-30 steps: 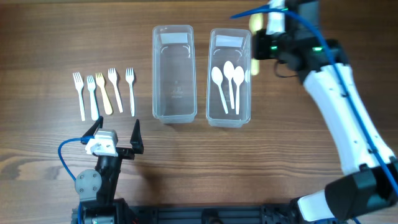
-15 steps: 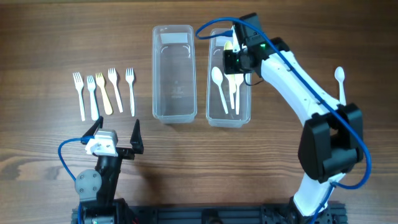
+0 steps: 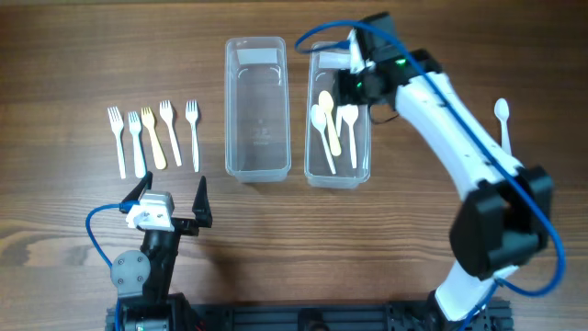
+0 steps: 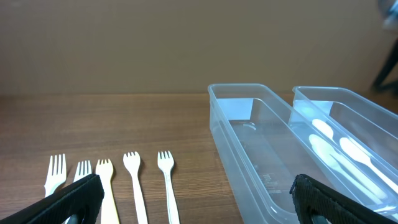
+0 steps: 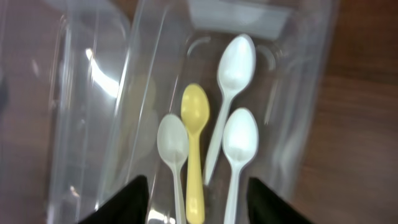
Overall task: Pack container
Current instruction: 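Place the yellow spoon into the right container and release, then return the right gripper and grasp the last white spoon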
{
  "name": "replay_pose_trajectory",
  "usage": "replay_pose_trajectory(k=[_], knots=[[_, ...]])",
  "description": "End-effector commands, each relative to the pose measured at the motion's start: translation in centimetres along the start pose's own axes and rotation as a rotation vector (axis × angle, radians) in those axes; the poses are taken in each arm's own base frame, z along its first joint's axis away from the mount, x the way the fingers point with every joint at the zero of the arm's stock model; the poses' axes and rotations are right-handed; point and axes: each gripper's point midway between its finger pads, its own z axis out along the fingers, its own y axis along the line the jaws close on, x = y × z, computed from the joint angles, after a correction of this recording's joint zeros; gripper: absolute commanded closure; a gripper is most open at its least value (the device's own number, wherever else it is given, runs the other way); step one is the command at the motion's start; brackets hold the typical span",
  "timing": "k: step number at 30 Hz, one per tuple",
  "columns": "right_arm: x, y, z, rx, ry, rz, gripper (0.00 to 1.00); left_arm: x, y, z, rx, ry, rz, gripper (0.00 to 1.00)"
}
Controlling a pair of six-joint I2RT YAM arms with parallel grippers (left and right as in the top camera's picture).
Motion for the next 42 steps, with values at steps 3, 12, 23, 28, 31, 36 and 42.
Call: replay_pose_trajectory(k=[3,12,23,28,31,36,42], knots=[[-4.4,-11.3,-15.0,0.188,-0.272,0.095,0.58,0.3,-0.1,0.0,0.003,0.001,0.023,0.00],[0.6,-26.2,-16.9,0.346,-0.184,0.223,0.35,0.3,-0.1,0.0,0.003,0.001,0.023,0.00],[5.1,-34.3,-8.1,0.416,0.037,0.333,0.39,0.3,-0.1,0.0,0.003,0.001,0.023,0.00],[8.1,-35.4,-2.5,0.368,0.189,0.322,0.39,0.3,-0.1,0.0,0.003,0.001,0.023,0.00],[9.9,-35.6,0.0,0.343,0.261,0.333,0.40,0.3,-0.1,0.0,0.003,0.001,0.023,0.00],[10.9,-36.0,1.9,0.329,0.298,0.334,0.43,0.3,-0.1,0.0,0.003,0.001,0.023,0.00],[11.9,-36.0,3.1,0.325,0.303,0.311,0.44,0.3,-0.1,0.0,0.003,0.001,0.023,0.00]])
